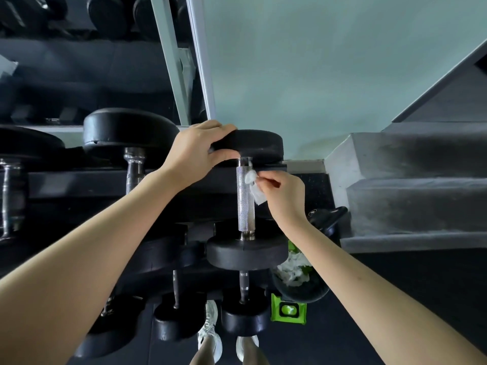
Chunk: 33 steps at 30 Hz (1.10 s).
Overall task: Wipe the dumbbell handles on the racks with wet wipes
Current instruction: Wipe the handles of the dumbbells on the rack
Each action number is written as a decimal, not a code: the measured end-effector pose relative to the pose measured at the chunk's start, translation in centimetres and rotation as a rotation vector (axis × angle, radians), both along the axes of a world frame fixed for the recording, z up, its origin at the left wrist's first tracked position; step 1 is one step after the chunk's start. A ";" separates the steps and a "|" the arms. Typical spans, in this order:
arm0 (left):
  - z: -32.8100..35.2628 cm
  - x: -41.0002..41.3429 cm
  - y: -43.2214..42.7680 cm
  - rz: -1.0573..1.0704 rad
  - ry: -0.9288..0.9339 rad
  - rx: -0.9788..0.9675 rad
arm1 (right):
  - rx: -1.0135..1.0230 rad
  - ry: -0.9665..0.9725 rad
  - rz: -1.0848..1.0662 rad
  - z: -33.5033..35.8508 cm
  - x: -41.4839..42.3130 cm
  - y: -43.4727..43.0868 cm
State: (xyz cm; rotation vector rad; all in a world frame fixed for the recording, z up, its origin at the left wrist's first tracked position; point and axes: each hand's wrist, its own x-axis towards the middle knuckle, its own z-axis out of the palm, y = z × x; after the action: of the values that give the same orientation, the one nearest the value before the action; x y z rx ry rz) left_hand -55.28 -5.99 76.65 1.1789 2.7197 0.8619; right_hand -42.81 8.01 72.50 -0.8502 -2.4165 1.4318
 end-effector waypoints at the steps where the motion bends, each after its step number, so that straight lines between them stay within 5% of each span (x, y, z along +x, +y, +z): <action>1: 0.1 0.0 0.0 0.000 -0.005 -0.002 | 0.077 0.036 0.014 0.0 -0.6 -0.1; 9: -0.2 -0.4 -0.7 0.059 -0.109 0.021 | 0.308 0.087 0.500 -1.0 3.2 0.6; 12: -0.1 -0.4 -0.7 0.054 -0.113 0.024 | 0.295 0.089 0.449 0.0 1.3 0.3; 17: -0.3 -0.7 -0.8 0.032 -0.078 0.022 | 0.607 0.248 0.291 -0.9 -2.0 -0.8; 21: -0.2 -0.7 -0.9 0.035 -0.076 0.030 | 0.516 0.207 0.335 -1.2 0.5 -0.4; 26: -0.4 -0.7 -0.8 0.030 -0.071 0.030 | 0.371 0.140 0.145 -1.4 -1.5 -0.3; 33: 0.0 -0.2 -0.2 0.027 -0.046 0.017 | 0.157 -0.035 0.514 -1.2 4.2 1.3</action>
State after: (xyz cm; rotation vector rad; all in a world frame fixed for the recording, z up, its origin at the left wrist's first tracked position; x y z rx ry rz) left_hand -55.51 -6.22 76.65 1.1138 2.7032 0.9061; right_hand -38.58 9.36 71.27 -0.2224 -2.8619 1.3507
